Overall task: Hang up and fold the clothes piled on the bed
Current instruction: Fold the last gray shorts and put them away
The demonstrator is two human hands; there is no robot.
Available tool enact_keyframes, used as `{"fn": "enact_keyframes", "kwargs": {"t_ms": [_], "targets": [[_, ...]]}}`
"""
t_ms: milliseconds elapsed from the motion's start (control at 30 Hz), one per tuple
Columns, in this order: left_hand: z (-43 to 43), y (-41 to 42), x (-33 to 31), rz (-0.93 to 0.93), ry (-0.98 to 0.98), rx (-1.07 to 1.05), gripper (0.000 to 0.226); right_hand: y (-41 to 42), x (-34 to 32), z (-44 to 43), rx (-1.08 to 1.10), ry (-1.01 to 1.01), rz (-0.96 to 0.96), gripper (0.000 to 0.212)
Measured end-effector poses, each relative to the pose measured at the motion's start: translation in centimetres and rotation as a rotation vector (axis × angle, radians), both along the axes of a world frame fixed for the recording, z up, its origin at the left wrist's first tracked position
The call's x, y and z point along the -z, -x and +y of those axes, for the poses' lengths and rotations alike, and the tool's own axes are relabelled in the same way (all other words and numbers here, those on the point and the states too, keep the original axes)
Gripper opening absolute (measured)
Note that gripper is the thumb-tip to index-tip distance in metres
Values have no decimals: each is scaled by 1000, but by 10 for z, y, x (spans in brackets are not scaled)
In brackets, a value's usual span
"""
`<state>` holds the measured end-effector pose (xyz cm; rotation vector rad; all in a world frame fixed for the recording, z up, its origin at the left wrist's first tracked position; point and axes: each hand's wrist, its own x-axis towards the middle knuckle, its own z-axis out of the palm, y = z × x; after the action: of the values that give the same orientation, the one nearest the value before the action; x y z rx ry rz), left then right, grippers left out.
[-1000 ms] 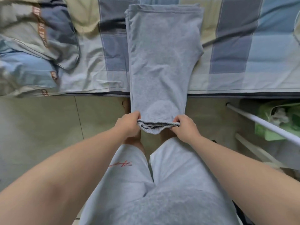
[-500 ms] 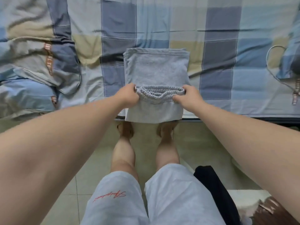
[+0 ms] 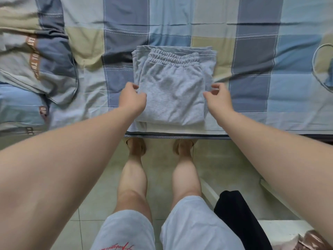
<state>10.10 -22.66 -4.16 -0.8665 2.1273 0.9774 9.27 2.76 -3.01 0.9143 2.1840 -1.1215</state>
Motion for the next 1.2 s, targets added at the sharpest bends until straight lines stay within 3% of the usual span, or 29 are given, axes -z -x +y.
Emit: {"fn": "enact_keyframes", "kwargs": {"t_ms": [133, 233, 433, 533, 733, 900, 1000, 1200], "targets": [[1, -14, 26, -46, 84, -14, 67, -26, 37, 11, 47, 4, -94, 76], [4, -15, 46, -8, 35, -94, 85, -33, 65, 14, 90, 64, -118, 96], [15, -8, 70, -70, -88, -202, 68, -27, 93, 5, 225, 263, -104, 71], [16, -18, 65, -127, -145, -171, 59, -39, 88, -5, 288, 332, -201, 55], [5, -40, 9, -270, -176, -76, 62, -54, 24, -13, 284, 318, -412, 46], [-18, -53, -61, -408, -149, 42, 72, -77, -58, -13, 316, 320, -459, 43], [-28, -62, -106, -487, -136, 154, 73, -106, -110, -13, 426, 342, -479, 28], [-30, -68, -195, -515, -198, 236, 41, -169, -201, -27, 708, 382, -434, 36]]}}
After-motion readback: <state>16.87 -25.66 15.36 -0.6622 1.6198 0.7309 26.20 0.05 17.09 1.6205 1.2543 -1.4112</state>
